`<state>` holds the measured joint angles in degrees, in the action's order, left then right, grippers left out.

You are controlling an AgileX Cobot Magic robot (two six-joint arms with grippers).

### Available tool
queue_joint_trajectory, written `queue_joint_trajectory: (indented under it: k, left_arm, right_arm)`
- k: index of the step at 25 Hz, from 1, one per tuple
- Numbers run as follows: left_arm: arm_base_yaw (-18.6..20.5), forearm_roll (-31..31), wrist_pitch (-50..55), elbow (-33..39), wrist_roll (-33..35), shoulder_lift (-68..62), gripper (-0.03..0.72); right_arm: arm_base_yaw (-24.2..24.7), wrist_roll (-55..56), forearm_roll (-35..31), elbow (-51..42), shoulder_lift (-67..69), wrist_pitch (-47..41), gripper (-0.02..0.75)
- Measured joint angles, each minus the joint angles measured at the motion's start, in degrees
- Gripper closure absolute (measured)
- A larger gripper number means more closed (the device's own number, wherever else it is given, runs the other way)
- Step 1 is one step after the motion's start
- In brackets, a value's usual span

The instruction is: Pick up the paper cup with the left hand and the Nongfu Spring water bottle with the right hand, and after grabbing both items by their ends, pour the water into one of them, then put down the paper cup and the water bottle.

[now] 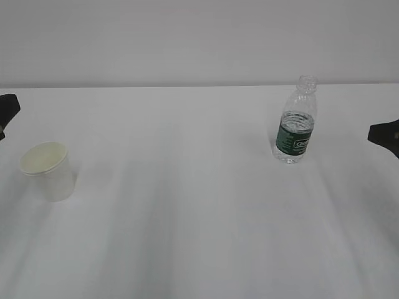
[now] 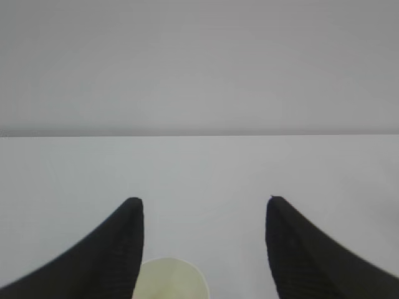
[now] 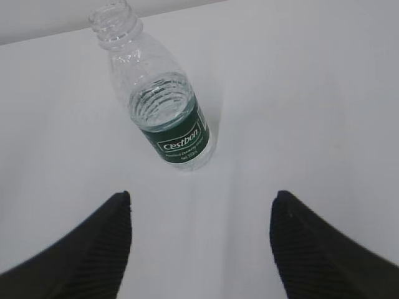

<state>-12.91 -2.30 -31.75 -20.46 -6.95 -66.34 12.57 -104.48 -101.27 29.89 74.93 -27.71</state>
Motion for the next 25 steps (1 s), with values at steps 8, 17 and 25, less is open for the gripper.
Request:
queue_joint_trajectory:
  k: [8, 17, 25]
  left_arm:
    - [0.0, 0.0, 0.0, 0.0, 0.0, 0.0, 0.246]
    - [0.0, 0.0, 0.0, 0.0, 0.0, 0.0, 0.247]
    - [0.0, 0.0, 0.1, 0.0, 0.0, 0.0, 0.249]
  right_arm:
    - [0.0, -0.8, 0.0, 0.0, 0.0, 0.4, 0.218]
    - [0.1, -1.7, 0.0, 0.0, 0.0, 2.4, 0.218]
    - [0.0, -2.2, 0.0, 0.0, 0.0, 2.5, 0.218]
